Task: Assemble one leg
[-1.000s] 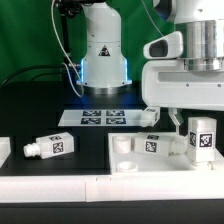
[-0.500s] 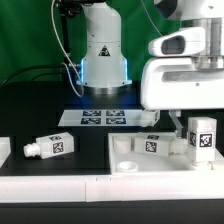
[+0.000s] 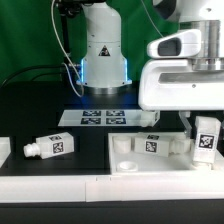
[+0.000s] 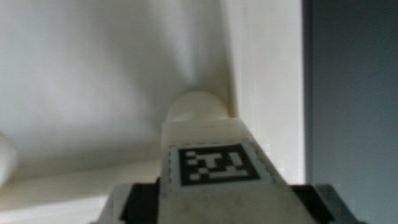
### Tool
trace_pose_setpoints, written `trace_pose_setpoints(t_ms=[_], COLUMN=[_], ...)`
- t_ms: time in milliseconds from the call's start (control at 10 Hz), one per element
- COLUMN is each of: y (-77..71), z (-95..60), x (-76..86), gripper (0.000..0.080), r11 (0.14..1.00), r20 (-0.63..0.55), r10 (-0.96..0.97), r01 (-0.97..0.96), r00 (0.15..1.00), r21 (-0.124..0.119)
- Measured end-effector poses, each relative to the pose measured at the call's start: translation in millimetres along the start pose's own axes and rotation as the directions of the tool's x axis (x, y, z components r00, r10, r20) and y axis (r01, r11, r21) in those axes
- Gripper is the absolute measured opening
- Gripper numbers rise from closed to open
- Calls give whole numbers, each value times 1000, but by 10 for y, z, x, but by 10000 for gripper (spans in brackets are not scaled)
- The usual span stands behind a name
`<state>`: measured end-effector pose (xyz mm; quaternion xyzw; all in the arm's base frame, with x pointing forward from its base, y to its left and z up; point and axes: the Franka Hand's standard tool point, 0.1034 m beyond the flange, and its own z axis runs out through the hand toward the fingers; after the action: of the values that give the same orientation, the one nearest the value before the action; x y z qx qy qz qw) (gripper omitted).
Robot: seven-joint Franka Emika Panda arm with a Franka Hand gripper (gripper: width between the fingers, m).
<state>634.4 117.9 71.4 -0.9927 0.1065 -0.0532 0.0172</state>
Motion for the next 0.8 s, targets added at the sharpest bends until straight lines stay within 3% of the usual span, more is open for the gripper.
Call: trace_pose_setpoints(t_ms=[200,400,600,800], y=[-3,6,-10,40], z=[6,16,22,31], x=[10,29,29,64], gripper=[290,290,290,291], r11=[985,901,701,505], r20=[-2,8,60,124], r10=[170,433,712,855], r01=[-170,-433,-713,-863], r00=[985,901,700,504], r21=[-1,8,8,27])
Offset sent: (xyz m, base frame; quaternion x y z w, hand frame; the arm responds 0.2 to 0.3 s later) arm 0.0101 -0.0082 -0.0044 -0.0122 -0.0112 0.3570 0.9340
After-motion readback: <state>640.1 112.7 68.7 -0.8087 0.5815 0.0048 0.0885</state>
